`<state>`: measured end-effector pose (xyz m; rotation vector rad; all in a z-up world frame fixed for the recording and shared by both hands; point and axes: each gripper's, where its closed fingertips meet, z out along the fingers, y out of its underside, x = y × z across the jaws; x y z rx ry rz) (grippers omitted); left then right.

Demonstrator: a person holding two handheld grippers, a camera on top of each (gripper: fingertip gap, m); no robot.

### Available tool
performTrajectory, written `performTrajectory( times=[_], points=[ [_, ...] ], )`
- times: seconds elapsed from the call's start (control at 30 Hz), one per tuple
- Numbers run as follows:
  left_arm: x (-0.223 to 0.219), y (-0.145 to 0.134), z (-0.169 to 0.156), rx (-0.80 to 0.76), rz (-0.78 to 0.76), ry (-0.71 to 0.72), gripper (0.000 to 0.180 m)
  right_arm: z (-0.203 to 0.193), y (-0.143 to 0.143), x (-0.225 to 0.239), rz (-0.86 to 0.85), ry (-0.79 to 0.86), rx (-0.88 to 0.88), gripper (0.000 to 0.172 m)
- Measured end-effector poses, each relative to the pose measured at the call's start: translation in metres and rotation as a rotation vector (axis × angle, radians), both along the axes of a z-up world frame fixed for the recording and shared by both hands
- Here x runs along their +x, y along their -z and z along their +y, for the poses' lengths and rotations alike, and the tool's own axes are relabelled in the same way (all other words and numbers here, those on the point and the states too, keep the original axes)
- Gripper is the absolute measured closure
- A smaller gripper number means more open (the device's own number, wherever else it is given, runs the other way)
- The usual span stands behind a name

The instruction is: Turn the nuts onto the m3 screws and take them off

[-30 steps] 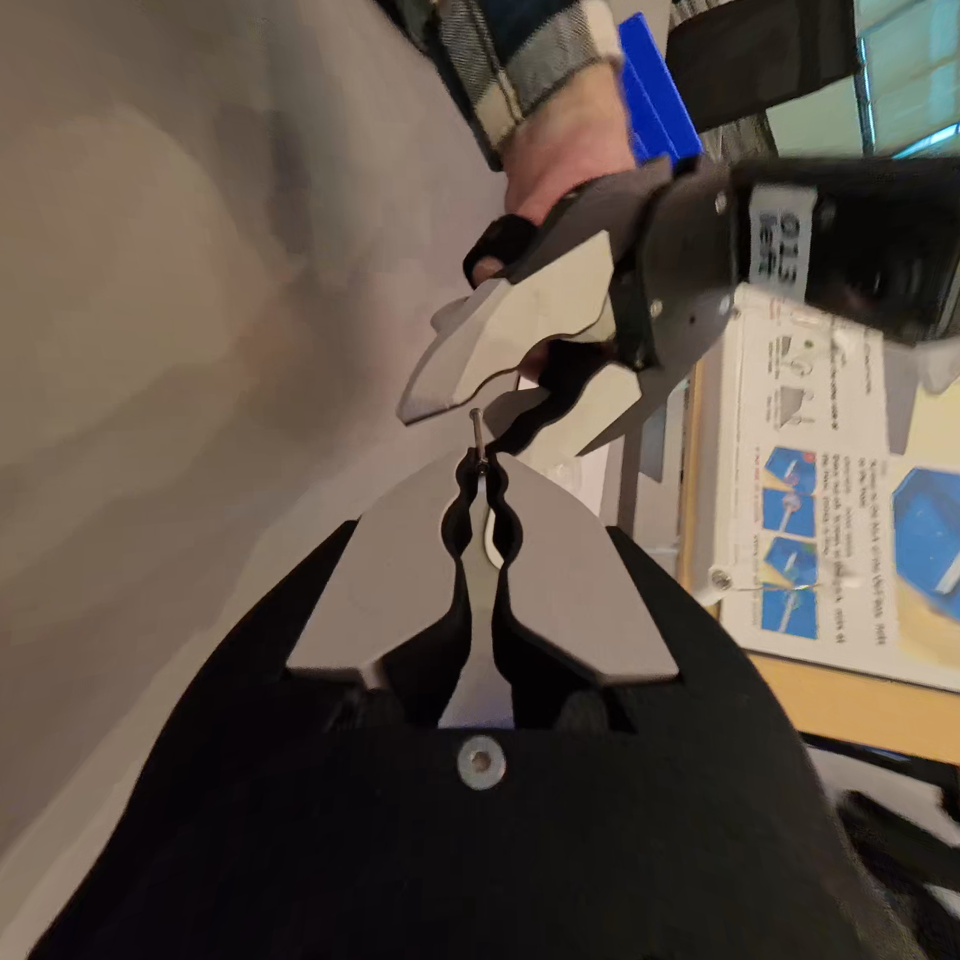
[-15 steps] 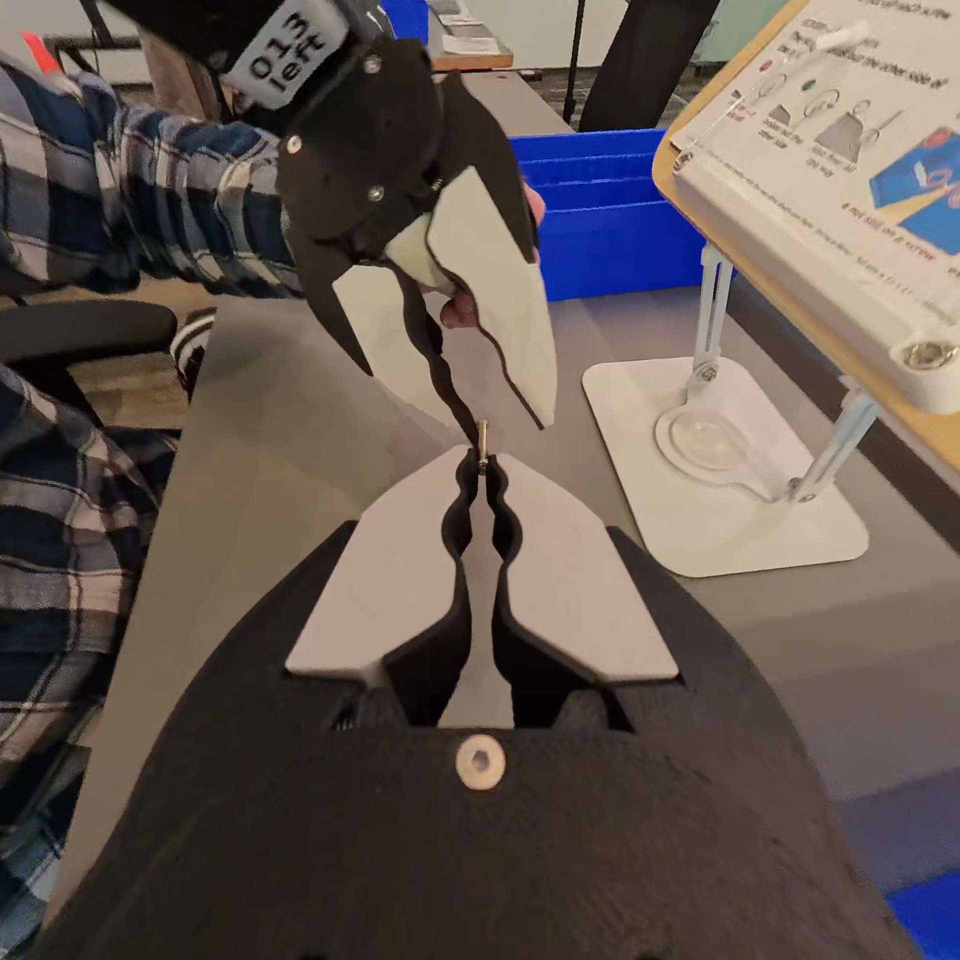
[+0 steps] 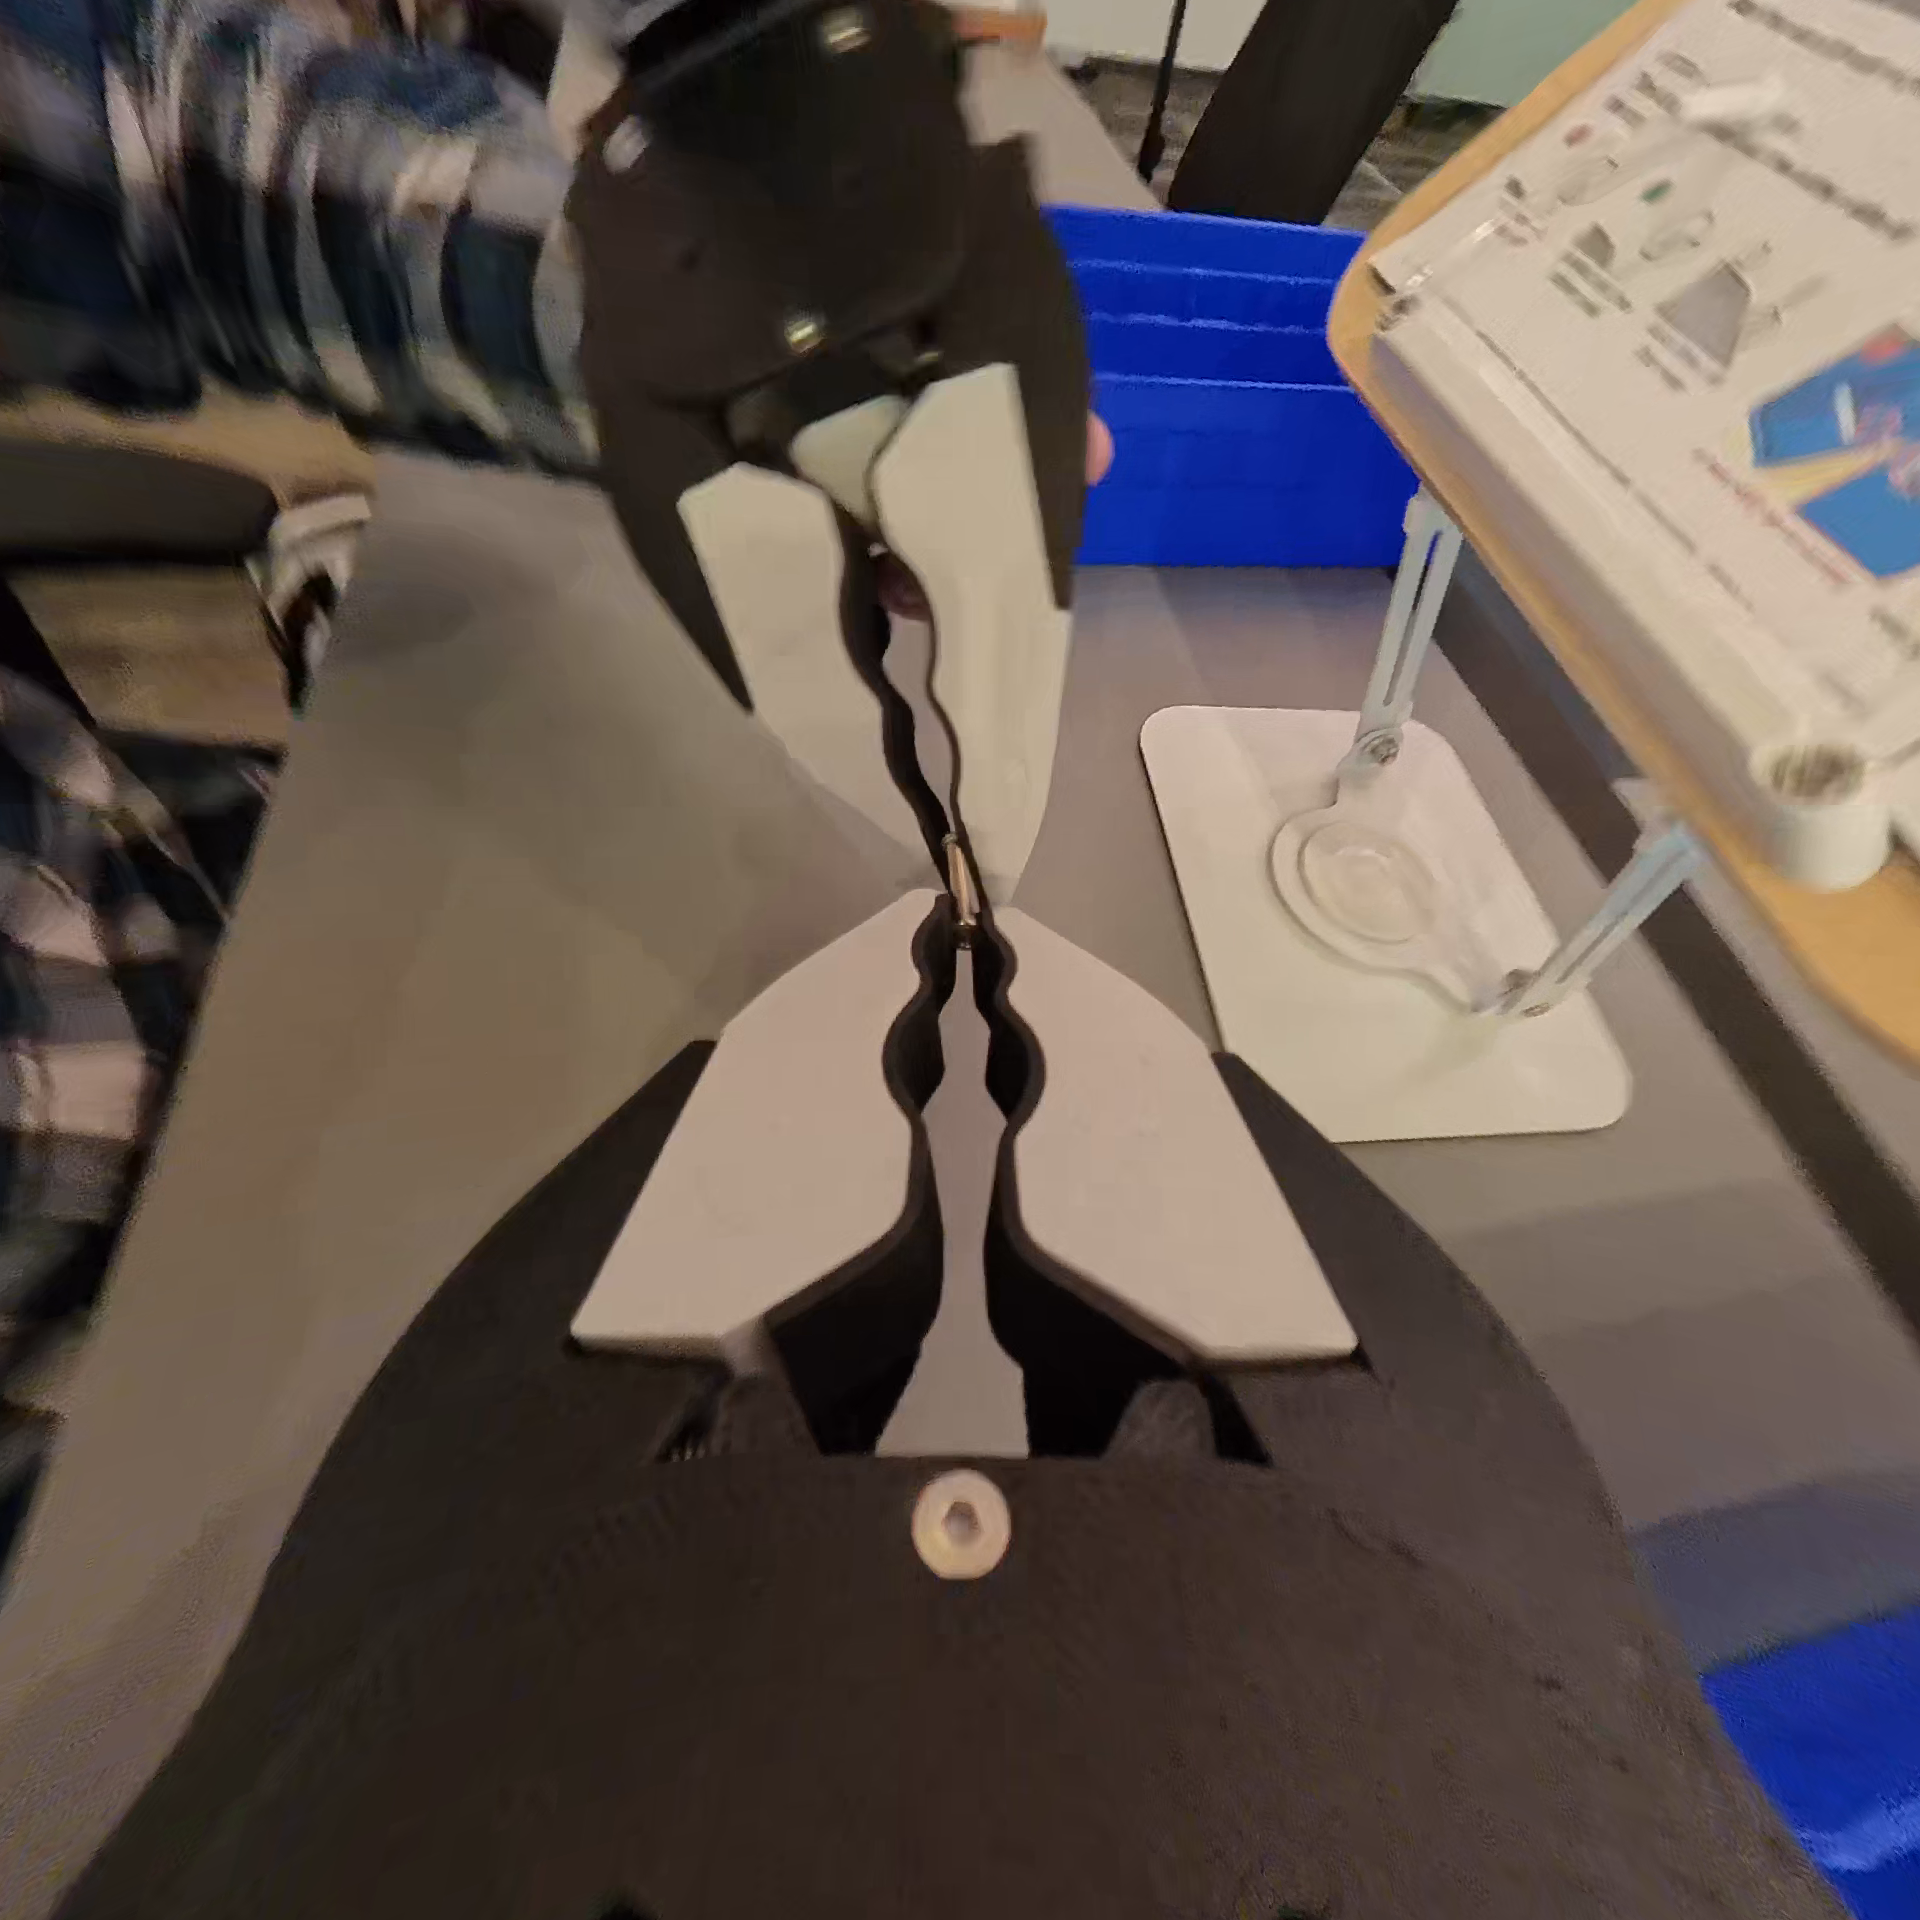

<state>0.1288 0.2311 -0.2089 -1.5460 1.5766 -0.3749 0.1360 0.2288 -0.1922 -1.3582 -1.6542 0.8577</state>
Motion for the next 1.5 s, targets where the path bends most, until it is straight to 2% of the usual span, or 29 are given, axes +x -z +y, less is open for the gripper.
performTrajectory(
  times=[0.13, 0.2, 0.27, 0.37, 0.5, 0.57, 0.8, 0.93, 1.1, 1.23, 1.5],
  points=[
    [0.000, 0.001, -0.014, -0.288, -0.099, 0.089, 0.178, -0.004, 0.002, 0.001, -0.119, -0.076, 0.292, 0.168],
    [-0.001, 0.004, -0.027, -0.490, -0.138, 0.177, 0.178, -0.004, 0.001, 0.002, -0.171, -0.102, 0.436, 0.168],
    [-0.003, 0.003, -0.034, -0.565, -0.195, 0.249, 0.178, -0.007, -0.001, 0.002, -0.224, -0.151, 0.606, 0.168],
    [-0.005, 0.006, -0.031, -0.641, -0.246, 0.270, 0.178, -0.011, -0.002, 0.001, -0.296, -0.201, 0.771, 0.168],
    [-0.004, -0.003, -0.027, -0.592, -0.301, 0.273, 0.178, -0.005, -0.014, 0.006, -0.243, -0.147, 0.683, 0.168],
    [-0.004, -0.014, -0.024, -0.582, -0.383, 0.280, 0.178, 0.006, -0.023, 0.014, -0.187, -0.087, 0.595, 0.168],
    [0.006, -0.042, -0.008, -0.515, -0.556, 0.306, 0.178, 0.082, -0.067, 0.080, -0.060, 0.249, 0.434, 0.168],
    [0.011, -0.044, 0.002, -0.501, -0.627, 0.302, 0.178, 0.117, -0.067, 0.109, -0.100, 0.346, 0.396, 0.167],
    [0.011, -0.043, 0.010, -0.480, -0.671, 0.287, 0.178, 0.148, -0.042, 0.128, -0.206, 0.397, 0.338, 0.167],
    [0.011, -0.043, 0.015, -0.461, -0.703, 0.277, 0.178, 0.182, -0.010, 0.150, -0.335, 0.490, 0.231, 0.167],
    [0.018, -0.034, 0.018, -0.460, -0.728, 0.277, 0.178, 0.225, 0.088, 0.183, -0.719, 0.563, -0.065, 0.167]
  ],
)
